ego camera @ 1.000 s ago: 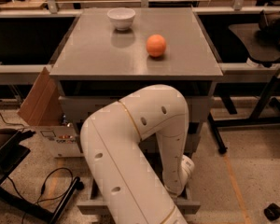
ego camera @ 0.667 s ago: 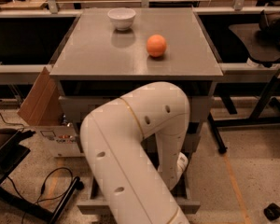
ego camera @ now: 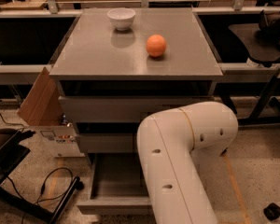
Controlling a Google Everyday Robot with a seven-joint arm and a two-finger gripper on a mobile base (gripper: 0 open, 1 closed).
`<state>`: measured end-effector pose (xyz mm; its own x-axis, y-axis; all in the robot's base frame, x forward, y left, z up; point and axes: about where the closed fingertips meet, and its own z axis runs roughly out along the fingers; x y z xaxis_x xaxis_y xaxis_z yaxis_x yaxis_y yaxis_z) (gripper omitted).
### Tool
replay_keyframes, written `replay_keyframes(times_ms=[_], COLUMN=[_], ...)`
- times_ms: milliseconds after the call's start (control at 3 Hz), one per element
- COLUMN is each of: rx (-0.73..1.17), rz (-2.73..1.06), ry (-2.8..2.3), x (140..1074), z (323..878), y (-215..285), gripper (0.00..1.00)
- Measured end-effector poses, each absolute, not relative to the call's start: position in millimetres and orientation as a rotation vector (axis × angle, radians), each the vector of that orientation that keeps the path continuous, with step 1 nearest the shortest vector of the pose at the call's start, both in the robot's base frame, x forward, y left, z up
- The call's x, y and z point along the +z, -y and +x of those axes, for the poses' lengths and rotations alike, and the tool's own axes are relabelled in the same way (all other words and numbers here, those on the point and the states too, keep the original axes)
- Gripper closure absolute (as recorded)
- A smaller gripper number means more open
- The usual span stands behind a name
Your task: Open bottom drawer
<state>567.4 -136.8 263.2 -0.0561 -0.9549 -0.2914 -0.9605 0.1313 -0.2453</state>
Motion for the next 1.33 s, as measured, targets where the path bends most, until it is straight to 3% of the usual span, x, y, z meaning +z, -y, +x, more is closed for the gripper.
replay_keyframes(times_ms=[667, 1333], rx=[-0.124, -0.098], rz=[-1.777, -1.782], ry=[-2.119, -2.113], x=[253, 228], z=[607, 611], y=[190, 170], gripper=[1.0, 1.0])
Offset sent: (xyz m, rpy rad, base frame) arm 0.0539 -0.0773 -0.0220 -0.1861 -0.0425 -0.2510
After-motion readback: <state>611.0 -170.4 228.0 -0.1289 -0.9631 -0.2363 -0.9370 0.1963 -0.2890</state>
